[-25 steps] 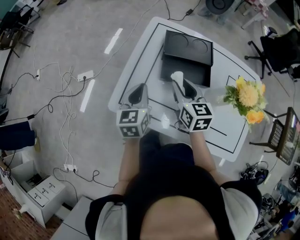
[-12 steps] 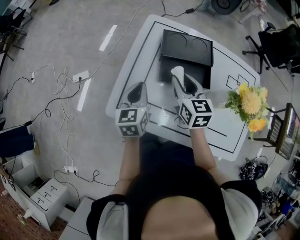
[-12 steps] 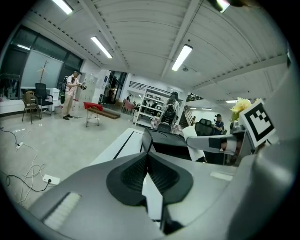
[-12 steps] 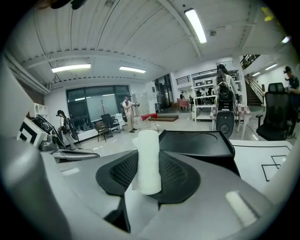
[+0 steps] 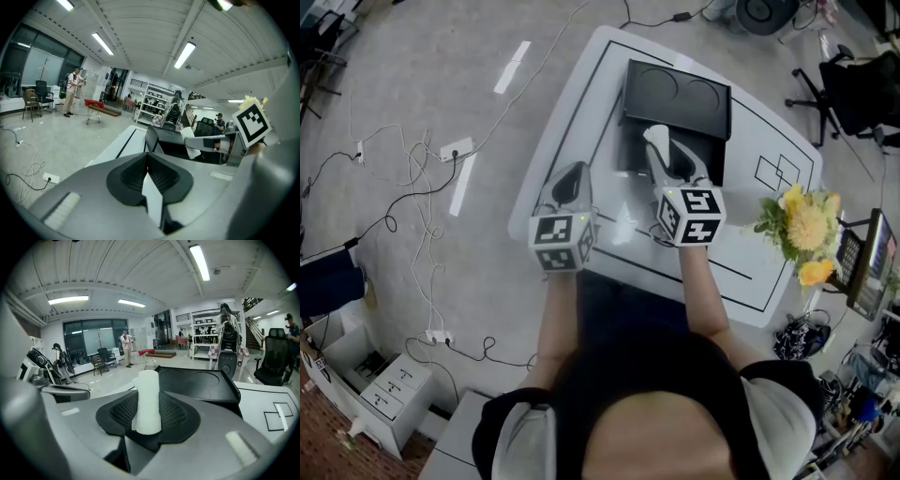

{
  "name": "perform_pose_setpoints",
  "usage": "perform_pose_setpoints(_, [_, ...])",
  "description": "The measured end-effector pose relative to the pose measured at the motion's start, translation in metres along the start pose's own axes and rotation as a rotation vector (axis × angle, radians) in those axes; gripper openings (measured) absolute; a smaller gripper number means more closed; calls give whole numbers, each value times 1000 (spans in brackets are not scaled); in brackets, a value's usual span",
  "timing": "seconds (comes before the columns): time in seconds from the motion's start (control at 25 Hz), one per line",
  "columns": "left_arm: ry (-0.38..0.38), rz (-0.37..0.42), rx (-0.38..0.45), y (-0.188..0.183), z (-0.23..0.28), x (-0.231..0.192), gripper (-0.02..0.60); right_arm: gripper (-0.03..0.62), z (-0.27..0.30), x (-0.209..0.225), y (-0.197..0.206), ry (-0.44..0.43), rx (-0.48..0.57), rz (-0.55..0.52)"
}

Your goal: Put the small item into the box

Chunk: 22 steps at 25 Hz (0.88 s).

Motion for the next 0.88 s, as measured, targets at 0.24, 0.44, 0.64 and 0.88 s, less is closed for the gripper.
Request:
perform_pose_setpoints(0.24, [-3,2,-4,-2,5,-3,9,137,19,8,7,7,-84,-37])
perform_pose_setpoints(0.44, [-3,-3,-7,0,5,-3,8,138,26,1,9,-16,-173,-120])
perform_pose_setpoints(0.64, [-2,-8,-10,2,4,-3,9,138,32,-1,8,-54,-286,-319])
perform_pose_setpoints(0.88, [-9,-8,-13,3,2,-5,9,138,47,7,18,-125,-421,-396])
Point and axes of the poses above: the fingertips, and each gripper's own axes: z forward along the fingers, x to its right, y out of its underside, the point moved 7 cm from there along -z, backward along the fingers, and after that the axes turned 7 degrees about x, right-handed, at the moved point
